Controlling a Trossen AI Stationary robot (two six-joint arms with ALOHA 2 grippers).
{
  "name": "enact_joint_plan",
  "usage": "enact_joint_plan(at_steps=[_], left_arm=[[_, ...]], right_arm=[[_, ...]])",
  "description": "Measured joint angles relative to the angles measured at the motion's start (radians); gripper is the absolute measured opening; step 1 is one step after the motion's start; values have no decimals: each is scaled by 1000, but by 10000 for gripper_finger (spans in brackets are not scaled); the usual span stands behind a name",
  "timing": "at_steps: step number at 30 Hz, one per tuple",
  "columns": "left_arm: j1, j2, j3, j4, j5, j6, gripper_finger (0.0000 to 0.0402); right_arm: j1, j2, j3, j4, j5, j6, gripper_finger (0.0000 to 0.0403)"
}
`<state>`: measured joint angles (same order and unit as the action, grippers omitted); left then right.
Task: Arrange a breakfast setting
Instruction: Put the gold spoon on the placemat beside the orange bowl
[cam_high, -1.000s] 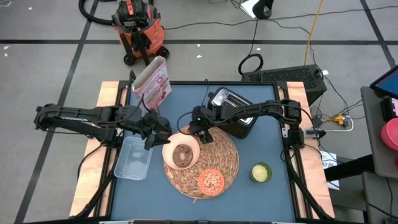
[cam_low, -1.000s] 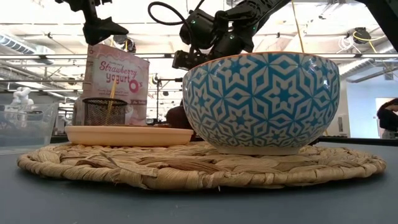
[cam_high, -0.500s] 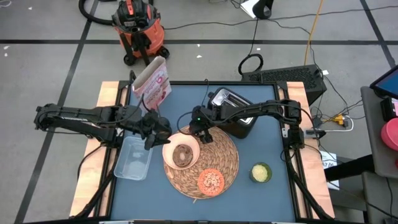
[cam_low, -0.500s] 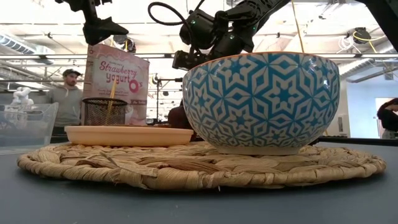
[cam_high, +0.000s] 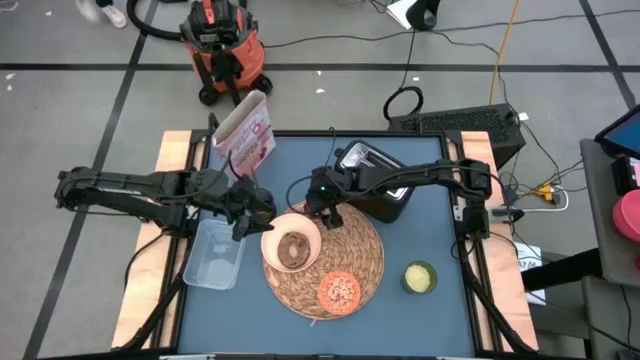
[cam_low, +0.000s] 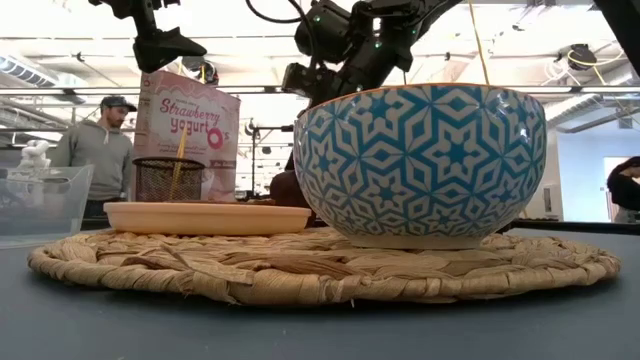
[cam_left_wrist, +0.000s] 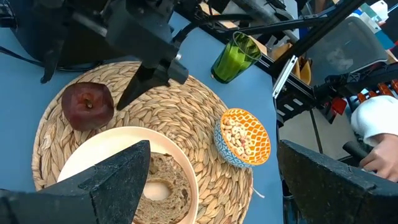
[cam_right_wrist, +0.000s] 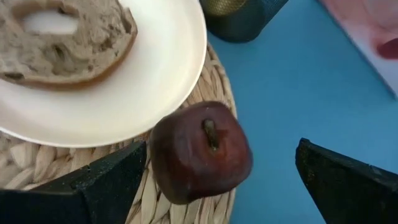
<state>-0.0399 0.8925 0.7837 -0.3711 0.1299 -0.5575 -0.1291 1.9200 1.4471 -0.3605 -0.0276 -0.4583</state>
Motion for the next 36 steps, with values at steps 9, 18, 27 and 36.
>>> enact_joint_plan(at_steps=[9,18,27,36], left_arm=[[0,0,0,1,0,5,354],[0,0,0,29,0,0,354],[0,0,0,67,-85,-139,354],[1,-24,0,-95,-77,-453,354]], right_arm=[[15,-94,0,-11,0,0,398],[34,-266,0,-24,0,0,398],[31,-459,0,-52,1,1,398],[30,-576,0,-212,1,1,398]])
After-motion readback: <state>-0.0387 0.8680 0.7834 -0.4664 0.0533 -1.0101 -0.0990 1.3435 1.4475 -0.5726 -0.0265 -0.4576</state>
